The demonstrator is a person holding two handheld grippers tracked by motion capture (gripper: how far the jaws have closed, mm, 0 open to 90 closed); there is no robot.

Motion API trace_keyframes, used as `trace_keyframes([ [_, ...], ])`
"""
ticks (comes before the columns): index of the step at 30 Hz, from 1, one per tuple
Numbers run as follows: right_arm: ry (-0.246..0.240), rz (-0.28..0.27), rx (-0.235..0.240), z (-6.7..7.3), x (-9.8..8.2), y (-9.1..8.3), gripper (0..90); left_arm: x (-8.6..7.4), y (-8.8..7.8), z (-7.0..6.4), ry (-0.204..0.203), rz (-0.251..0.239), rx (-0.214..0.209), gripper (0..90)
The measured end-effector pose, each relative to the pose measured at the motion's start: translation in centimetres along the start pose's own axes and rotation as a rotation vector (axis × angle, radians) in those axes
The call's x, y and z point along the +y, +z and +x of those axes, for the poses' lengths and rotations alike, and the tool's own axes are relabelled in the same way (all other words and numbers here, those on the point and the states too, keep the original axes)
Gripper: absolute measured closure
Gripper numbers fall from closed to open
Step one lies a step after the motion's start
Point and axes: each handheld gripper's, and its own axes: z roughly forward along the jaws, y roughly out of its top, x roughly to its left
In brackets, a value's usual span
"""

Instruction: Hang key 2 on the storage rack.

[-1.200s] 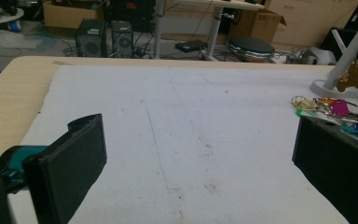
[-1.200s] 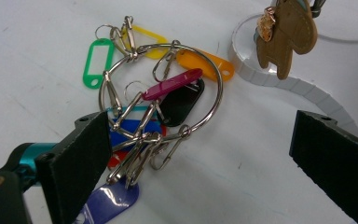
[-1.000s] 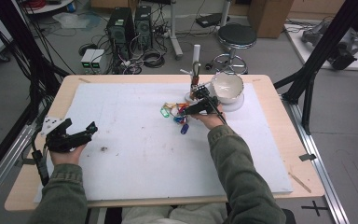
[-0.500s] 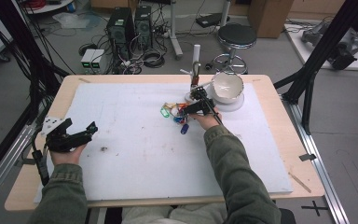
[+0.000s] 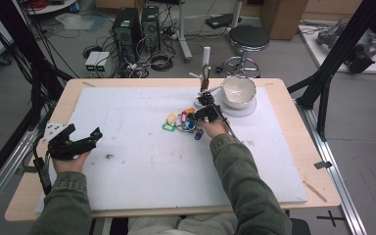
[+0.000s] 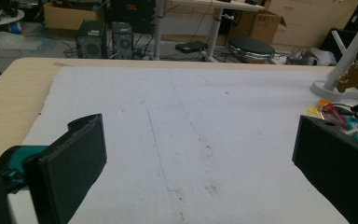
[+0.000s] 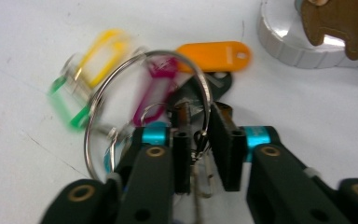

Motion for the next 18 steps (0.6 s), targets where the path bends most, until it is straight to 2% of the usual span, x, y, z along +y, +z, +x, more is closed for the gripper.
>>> trace_keyframes([
  [3, -0.02, 0.003, -0.012, 0.3, -0.1, 0.1, 81.7, 0.0, 0.0, 0.0, 0.0, 0.0, 0.0, 3.2],
  [7, -0.022, -0.004, -0.004, 0.4, -0.1, -0.1, 82.1, 0.0, 0.0, 0.0, 0.001, -0.003, 0.0, 3.2],
  [11, -0.039, -0.027, 0.003, 0.6, 0.1, -0.8, 82.4, 0.0, 0.0, 0.1, 0.002, -0.002, 0.001, 3.2],
  [18, -0.033, -0.054, 0.02, 0.5, 0.2, -2.1, 82.4, 0.0, 0.0, 0.0, 0.001, -0.003, 0.001, 3.2],
])
